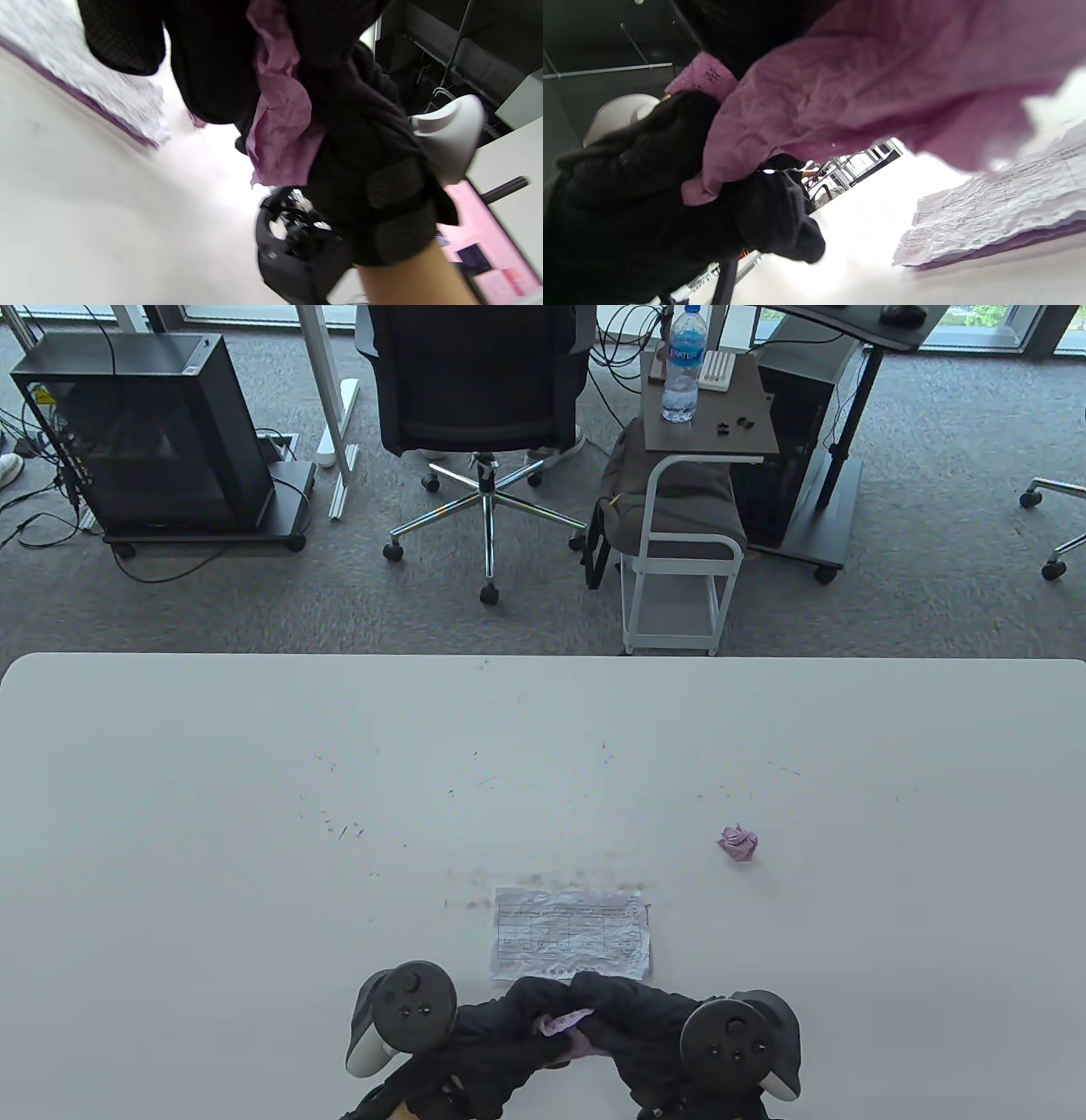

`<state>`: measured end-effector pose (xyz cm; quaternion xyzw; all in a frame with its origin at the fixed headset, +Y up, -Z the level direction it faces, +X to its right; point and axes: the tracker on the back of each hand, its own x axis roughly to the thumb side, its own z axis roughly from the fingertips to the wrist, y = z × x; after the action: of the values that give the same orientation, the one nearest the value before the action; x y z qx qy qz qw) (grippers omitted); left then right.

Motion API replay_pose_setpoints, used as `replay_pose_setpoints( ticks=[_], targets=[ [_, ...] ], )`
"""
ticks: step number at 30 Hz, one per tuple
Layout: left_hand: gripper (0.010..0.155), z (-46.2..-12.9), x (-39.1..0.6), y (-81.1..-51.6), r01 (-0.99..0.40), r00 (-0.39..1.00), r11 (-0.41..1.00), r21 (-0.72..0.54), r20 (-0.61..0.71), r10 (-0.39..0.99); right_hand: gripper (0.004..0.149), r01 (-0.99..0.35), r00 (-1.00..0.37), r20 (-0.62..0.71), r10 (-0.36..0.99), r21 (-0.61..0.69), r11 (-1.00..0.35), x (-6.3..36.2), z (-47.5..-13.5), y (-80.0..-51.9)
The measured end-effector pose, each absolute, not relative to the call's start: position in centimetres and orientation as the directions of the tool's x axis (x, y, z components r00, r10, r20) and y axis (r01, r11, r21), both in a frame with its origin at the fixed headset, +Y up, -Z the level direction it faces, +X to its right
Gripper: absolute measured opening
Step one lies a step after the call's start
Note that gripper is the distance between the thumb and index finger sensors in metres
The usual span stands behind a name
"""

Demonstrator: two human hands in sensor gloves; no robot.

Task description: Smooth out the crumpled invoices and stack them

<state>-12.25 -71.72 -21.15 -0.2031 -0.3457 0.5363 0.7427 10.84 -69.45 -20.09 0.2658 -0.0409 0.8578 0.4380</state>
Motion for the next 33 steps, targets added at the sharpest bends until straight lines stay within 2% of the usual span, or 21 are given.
replay_pose_setpoints(
  ticks=[3,5,7,9,11,15,18,20,24,26,30,32,33],
  targets=[
    [0.065,-21.3,-12.4,-71.8,-0.692,0.12,0.264,-0.672,0.254,0.96,0.041,-0.821,-0.444,0.445,0.778,0.146,-0.552,11.8,-20.2,-69.6],
    [0.066,-21.5,-12.7,-71.9,-0.694,0.186,0.327,-0.641,0.28,0.942,0.041,-0.836,-0.456,0.426,0.781,0.098,-0.541,12.7,-20.3,-69.5],
    [0.064,-21.7,-13.0,-72.2,-0.697,0.236,0.367,-0.616,0.286,0.929,0.041,-0.851,-0.463,0.4,0.791,0.051,-0.523,13.6,-20.5,-69.4],
    [0.056,-21.9,-13.3,-72.4,-0.727,0.253,0.356,-0.587,0.253,0.934,0.041,-0.855,-0.463,0.383,0.8,0.046,-0.517,14.1,-20.7,-69.4],
    [0.044,-22.1,-13.7,-72.6,-0.76,0.267,0.352,-0.546,0.231,0.936,0.041,-0.831,-0.506,0.38,0.774,0.026,-0.556,14.3,-20.7,-69.5],
    [0.045,-22.4,-14.6,-72.8,-0.804,0.27,0.347,-0.482,0.224,0.936,0.04,-0.792,-0.569,0.38,0.729,-0.017,-0.61,14.2,-20.6,-69.2],
    [0.049,-22.6,-15.4,-73.0,-0.845,0.204,0.272,-0.46,0.193,0.96,0.04,-0.737,-0.632,0.408,0.659,-0.054,-0.674,14.0,-20.4,-69.0],
    [0.059,-22.7,-16.0,-72.9,-0.86,0.186,0.251,-0.444,0.186,0.965,0.04,-0.689,-0.671,0.44,0.597,-0.07,-0.722,13.7,-20.3,-68.8],
    [0.087,-22.6,-16.2,-72.2,-0.806,0.265,0.375,-0.457,0.287,0.92,0.039,-0.641,-0.646,0.557,0.522,-0.023,-0.768,12.1,-19.7,-68.5],
    [0.091,-22.2,-15.0,-71.7,-0.718,0.276,0.444,-0.536,0.367,0.888,0.039,-0.604,-0.634,0.618,0.465,-0.019,-0.797,10.7,-19.2,-68.3],
    [0.077,-20.8,-12.4,-70.0,-0.559,0.385,0.643,-0.524,0.522,0.761,0.04,-0.515,-0.644,0.678,0.355,-0.041,-0.856,8.6,-18.2,-68.0],
    [0.075,-20.4,-12.1,-69.4,-0.553,0.45,0.706,-0.442,0.554,0.7,0.038,-0.444,-0.695,0.664,0.276,-0.094,-0.891,8.5,-18.1,-68.0],
    [0.072,-20.4,-12.2,-69.3,-0.555,0.453,0.71,-0.434,0.558,0.695,0.037,-0.446,-0.697,0.661,0.278,-0.096,-0.89,8.6,-18.2,-68.0]
  ],
)
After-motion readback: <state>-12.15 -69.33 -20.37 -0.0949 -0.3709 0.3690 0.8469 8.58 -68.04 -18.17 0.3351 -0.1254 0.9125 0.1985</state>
